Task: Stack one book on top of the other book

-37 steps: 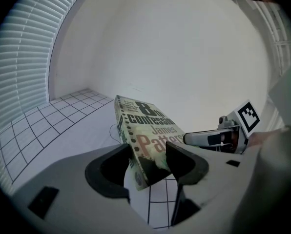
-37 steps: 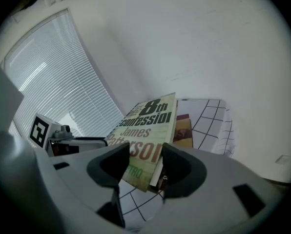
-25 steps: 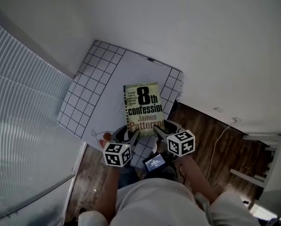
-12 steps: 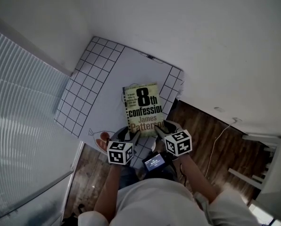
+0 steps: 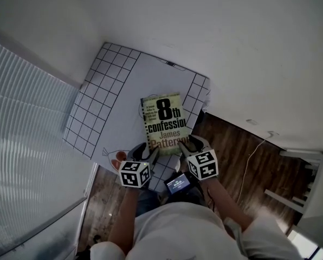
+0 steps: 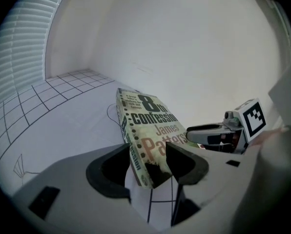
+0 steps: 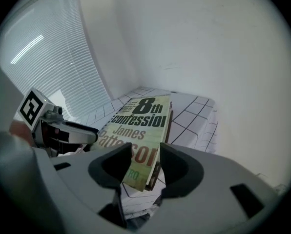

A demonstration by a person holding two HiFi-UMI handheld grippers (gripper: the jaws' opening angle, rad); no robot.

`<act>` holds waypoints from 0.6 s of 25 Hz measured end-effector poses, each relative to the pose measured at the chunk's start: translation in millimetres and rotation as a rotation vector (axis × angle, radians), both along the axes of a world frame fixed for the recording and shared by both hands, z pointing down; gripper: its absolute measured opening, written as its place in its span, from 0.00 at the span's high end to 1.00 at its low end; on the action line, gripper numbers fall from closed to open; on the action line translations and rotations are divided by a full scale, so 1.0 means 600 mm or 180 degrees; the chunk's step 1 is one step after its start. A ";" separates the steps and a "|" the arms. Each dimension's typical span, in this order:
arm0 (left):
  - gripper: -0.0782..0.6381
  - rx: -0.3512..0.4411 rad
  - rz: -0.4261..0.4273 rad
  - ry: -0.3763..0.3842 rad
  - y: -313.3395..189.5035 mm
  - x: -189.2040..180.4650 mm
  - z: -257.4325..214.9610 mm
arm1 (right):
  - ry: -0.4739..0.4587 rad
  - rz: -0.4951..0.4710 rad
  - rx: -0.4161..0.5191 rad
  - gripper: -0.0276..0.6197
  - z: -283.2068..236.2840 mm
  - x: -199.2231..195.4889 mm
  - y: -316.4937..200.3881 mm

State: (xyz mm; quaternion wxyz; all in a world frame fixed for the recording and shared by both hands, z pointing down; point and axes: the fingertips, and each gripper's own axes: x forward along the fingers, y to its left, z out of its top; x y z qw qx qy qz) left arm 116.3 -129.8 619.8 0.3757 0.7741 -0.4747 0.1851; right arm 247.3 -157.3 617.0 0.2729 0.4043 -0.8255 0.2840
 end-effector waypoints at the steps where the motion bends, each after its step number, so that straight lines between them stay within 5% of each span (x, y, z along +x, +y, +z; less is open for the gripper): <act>1: 0.56 0.0036 -0.0029 0.0014 -0.003 -0.007 -0.005 | 0.0046 0.0002 0.0075 0.67 -0.006 0.002 -0.002; 3: 0.56 0.0121 -0.0078 0.0015 -0.009 -0.026 -0.019 | 0.0108 0.0085 0.0212 0.68 -0.018 0.008 -0.008; 5: 0.56 0.0248 -0.0127 -0.0004 -0.011 -0.045 -0.037 | 0.0230 0.0215 0.0385 0.89 -0.032 0.019 -0.012; 9: 0.84 0.0594 -0.0180 -0.0101 -0.008 -0.080 -0.087 | 0.0353 0.0322 0.0687 0.94 -0.069 0.025 -0.008; 15: 0.88 0.0940 -0.0363 -0.0084 0.007 -0.139 -0.156 | -0.0068 0.0546 0.1090 0.94 -0.143 -0.010 0.004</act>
